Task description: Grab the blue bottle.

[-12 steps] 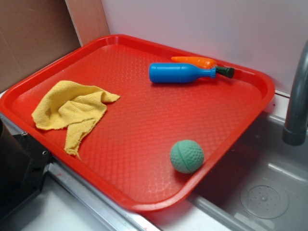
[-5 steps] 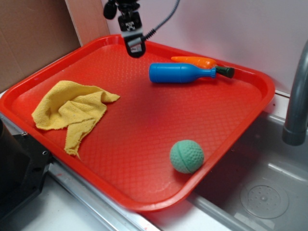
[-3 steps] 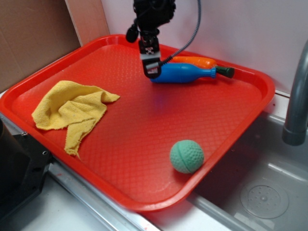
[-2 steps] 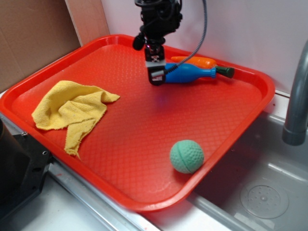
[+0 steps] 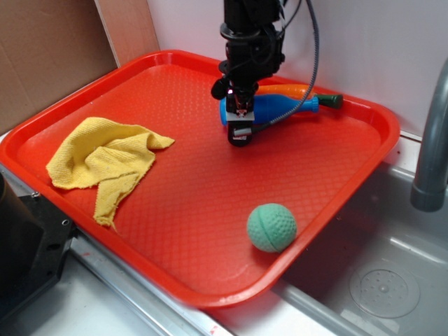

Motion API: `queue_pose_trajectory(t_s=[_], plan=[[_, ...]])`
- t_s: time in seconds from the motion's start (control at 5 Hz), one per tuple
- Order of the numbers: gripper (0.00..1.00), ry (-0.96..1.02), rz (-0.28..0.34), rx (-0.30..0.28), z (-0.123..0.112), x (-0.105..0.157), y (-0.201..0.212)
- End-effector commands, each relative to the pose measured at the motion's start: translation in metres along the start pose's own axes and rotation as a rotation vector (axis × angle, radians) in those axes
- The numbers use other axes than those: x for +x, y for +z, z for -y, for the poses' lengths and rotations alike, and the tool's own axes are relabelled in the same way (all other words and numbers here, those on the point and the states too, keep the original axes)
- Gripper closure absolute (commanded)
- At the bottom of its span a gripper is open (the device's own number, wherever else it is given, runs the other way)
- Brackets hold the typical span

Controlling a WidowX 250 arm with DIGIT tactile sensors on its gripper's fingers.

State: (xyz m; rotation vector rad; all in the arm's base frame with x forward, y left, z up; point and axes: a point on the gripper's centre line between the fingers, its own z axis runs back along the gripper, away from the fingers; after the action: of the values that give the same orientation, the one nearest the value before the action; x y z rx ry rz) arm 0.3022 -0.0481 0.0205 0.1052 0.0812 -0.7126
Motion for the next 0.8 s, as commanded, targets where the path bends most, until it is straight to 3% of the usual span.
queue_pose_trajectory(t_s=[0.0,0.2,0.6], plan=[[1.0,0.026,0.062,0.026,0.003,0.002,0.02],[1.0,0.143,0.07,-0.005,-0.009,-0.015,0.052],[1.0,0.589,0.125,-0.048,-0.016,-0.074,0.116]])
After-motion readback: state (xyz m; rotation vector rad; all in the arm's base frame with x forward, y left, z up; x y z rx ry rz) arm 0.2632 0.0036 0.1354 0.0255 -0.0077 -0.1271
